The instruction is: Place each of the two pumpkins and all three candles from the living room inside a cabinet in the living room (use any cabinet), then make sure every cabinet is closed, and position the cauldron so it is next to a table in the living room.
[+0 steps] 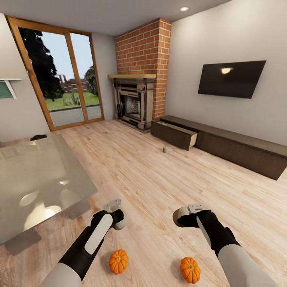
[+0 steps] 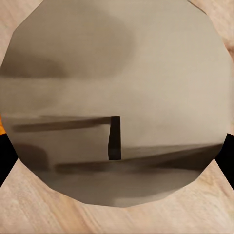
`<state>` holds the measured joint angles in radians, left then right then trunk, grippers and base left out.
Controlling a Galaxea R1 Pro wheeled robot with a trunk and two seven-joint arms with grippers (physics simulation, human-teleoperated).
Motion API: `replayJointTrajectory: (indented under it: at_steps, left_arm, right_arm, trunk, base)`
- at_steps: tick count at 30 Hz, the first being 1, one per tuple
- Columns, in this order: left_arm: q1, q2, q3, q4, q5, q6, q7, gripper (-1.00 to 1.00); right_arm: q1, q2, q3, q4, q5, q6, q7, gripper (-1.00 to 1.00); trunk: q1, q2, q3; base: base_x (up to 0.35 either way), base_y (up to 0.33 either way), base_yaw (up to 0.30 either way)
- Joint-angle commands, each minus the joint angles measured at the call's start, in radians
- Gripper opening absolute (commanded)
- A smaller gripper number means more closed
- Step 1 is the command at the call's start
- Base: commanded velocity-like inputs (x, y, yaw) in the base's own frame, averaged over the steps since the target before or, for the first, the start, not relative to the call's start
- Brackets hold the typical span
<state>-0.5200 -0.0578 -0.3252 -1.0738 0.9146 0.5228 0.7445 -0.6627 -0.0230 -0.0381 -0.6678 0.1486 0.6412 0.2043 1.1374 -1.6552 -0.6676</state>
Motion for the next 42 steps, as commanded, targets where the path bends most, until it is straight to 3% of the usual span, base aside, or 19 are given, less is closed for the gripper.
replayJointTrajectory:
  at_steps: [1,42]
  left_arm:
    - [0.000,0.000,0.000,0.000,0.000,0.000,-0.001,-1.00]
    - [0.000,0.000,0.000,-0.001,0.000,0.000,-0.001,-1.00]
  right_arm:
    - [0.000,0.000,0.000,0.000,0.000,0.000,0.000,-1.00]
    - [0.000,0.000,0.000,0.002,0.000,-0.001,0.000,-1.00]
  trunk:
    - [-0.004,0.007,0.002]
    - [-0.161,0.294,0.065]
  base:
    - [0.000,0.000,0.000]
    - [0.000,0.000,0.000]
